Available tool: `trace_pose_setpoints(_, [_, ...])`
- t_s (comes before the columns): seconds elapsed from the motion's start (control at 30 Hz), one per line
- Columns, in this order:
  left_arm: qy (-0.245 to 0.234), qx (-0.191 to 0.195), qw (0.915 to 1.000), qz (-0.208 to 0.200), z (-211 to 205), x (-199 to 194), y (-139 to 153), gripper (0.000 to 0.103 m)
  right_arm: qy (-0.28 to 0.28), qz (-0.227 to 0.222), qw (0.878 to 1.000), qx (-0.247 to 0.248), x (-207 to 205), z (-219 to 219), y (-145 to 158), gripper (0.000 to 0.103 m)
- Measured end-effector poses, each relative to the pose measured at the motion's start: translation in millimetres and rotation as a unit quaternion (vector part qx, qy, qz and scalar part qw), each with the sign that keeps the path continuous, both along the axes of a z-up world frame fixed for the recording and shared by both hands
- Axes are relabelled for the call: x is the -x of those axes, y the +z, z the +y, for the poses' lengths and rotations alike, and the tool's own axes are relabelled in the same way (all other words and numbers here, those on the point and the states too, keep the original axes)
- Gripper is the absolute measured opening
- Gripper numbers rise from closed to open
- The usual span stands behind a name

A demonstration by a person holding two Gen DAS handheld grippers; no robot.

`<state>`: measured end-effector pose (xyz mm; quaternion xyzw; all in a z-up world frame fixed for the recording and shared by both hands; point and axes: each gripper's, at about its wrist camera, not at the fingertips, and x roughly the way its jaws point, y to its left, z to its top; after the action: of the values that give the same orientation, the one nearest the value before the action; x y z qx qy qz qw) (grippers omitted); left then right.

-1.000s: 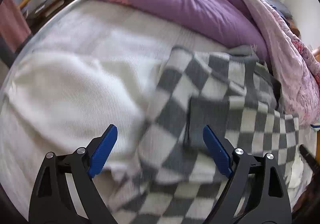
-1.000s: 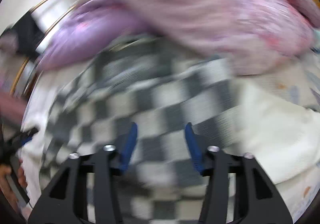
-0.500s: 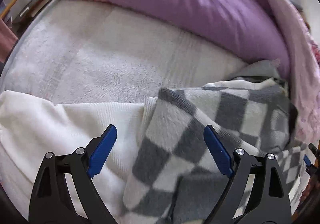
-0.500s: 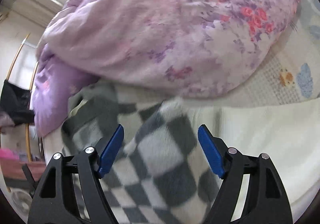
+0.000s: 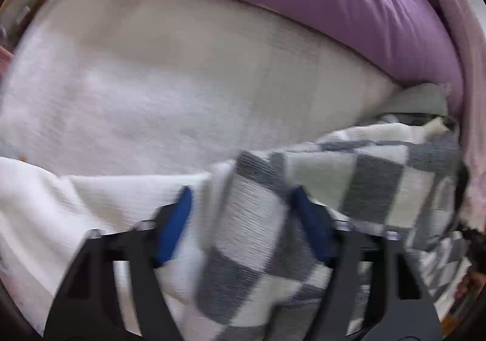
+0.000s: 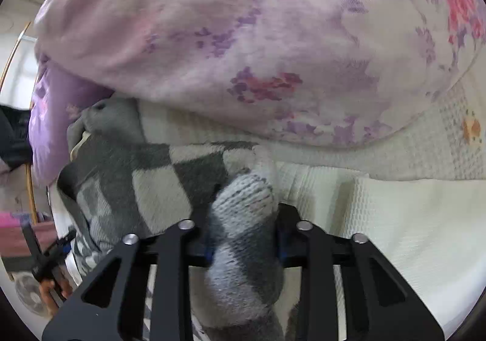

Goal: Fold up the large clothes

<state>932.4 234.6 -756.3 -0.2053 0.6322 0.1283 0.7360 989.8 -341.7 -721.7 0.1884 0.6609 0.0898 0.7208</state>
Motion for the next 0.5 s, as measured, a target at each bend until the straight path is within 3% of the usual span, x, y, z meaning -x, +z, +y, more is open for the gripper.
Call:
trace_pose_setpoints(0.07, [-0.007, -0.004, 0.9999, -0.006, -6, -1, 1, 0.032, 0.007, -0.017, 1.0, 0.002, 8, 1, 10, 0.02])
trace_pose_setpoints(0.17, [-0.008, -0.015, 0.9995, -0.028, -9, 6, 11, 0.017, 0.009, -0.053, 0.999, 0.001, 21, 1, 30, 0.018])
trace_pose_setpoints(0.33, [0.003, -0.013, 0.9912, -0.132, -14, 49, 70, 0.016, 0.017, -0.123, 0.992, -0.004, 50, -5, 81, 0.016])
trace_pose_setpoints(0.5, [-0.013, -0.007, 0.977, -0.213, -36, 135, 136, 0.014, 0.034, -0.181, 0.983, -0.016, 104, -25, 136, 0.016])
